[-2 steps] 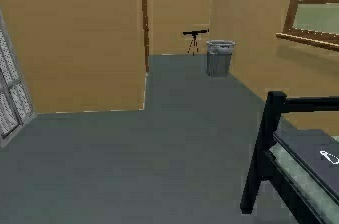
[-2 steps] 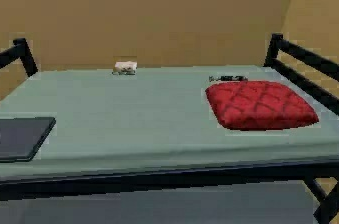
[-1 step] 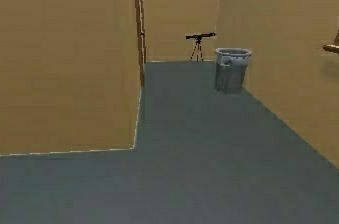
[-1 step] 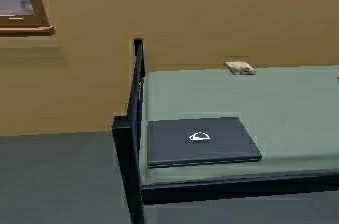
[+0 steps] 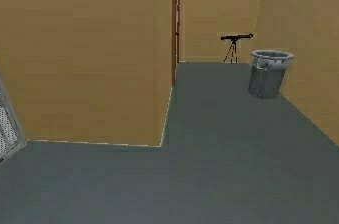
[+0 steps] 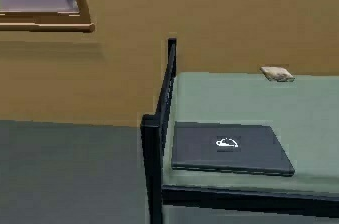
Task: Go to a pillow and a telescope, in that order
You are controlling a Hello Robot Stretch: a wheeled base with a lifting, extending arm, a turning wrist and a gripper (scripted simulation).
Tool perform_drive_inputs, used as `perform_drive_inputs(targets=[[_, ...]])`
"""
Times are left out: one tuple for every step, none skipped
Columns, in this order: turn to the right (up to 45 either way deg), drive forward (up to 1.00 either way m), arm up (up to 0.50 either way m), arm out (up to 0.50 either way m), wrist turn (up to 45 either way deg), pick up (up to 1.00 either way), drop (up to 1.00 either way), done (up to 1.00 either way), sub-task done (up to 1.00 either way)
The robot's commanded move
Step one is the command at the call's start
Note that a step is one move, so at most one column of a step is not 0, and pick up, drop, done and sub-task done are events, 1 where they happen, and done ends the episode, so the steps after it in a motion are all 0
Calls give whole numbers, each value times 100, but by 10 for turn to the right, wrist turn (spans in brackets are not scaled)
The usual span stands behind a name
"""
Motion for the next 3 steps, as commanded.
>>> perform_drive_inputs(targets=[[0, 30, 0, 0, 0, 0, 0, 0, 0], [180, 0, 0, 0, 0, 0, 0, 0, 0], [0, 100, 0, 0, 0, 0, 0, 0, 0]])
